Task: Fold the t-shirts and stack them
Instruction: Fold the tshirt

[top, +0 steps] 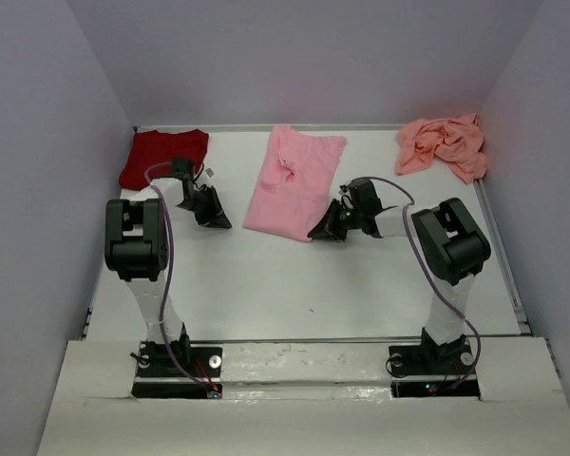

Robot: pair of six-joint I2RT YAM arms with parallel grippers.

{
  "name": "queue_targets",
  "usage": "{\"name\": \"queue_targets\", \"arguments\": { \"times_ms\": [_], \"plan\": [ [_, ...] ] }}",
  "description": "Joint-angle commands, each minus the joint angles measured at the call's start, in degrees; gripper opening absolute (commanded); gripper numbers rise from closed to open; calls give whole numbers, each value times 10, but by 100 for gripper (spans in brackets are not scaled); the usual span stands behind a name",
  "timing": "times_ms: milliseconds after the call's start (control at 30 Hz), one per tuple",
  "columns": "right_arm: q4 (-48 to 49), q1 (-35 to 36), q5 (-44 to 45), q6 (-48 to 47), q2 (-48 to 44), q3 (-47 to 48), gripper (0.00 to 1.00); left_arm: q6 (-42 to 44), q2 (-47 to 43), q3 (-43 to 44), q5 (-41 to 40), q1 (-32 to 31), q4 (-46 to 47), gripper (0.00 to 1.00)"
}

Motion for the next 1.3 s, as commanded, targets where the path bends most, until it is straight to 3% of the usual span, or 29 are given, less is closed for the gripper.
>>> {"name": "queue_targets", "arguments": {
  "times_ms": [0, 167, 367, 1267],
  "plan": [
    [11, 4, 6, -7, -23, 0, 0, 7, -24, -15, 63, 2, 39, 26],
    [11, 4, 7, -7, -23, 1, 0, -2, -28, -35, 127, 2, 83, 39],
    [10, 4, 8, -7, -24, 4, 0, -8, -19, -51, 158, 2, 105, 43],
    [9, 4, 15, -6, -34, 3, 0, -82, 23, -111, 125, 2, 234, 42]
  ]
}}
